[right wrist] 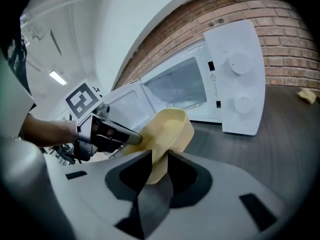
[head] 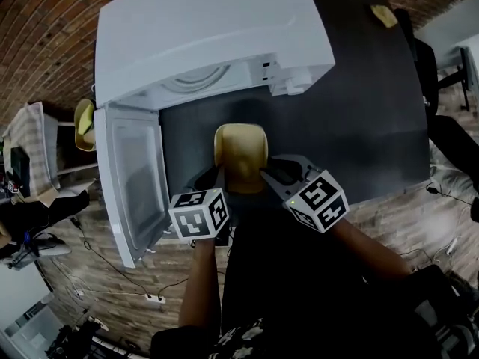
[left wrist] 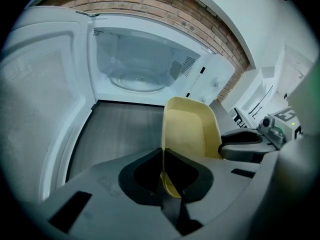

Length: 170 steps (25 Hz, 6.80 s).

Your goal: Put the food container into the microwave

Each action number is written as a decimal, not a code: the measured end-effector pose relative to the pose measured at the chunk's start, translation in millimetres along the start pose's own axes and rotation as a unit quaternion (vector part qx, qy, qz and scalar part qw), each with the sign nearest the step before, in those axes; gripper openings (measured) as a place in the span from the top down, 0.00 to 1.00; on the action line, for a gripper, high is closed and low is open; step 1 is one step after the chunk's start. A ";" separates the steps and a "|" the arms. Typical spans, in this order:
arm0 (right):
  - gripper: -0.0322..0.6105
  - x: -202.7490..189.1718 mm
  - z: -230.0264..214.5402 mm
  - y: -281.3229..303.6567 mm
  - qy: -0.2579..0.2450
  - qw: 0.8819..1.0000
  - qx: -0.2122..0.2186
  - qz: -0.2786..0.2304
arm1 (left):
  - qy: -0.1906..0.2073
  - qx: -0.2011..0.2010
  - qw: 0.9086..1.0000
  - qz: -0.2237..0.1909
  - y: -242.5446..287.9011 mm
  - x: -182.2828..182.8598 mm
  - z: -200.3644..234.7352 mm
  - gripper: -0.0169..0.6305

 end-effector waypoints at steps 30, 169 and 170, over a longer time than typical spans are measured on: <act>0.85 -1.9 -50.5 -4.2 0.152 0.986 -0.070 0.005 | 0.064 -0.048 0.995 -0.067 -7.8 -10.9 -38.7 0.91; 0.74 44.3 20.3 -42.3 -0.013 0.963 -0.255 -0.082 | 0.536 0.082 0.835 -0.088 65.9 156.1 1.0 0.80; 0.74 45.1 20.8 -41.9 -0.011 0.963 -0.256 -0.084 | 0.534 0.082 0.836 -0.094 59.0 153.1 -1.5 0.81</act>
Point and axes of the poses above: the fingertips, and each gripper's own axes: y forward along the fingers, z to its left, x out of its top, the point moved 6 cm from there along -y, backward along the fingers, and after that the axes turned 11 degrees about -y, right-handed, at the moved point
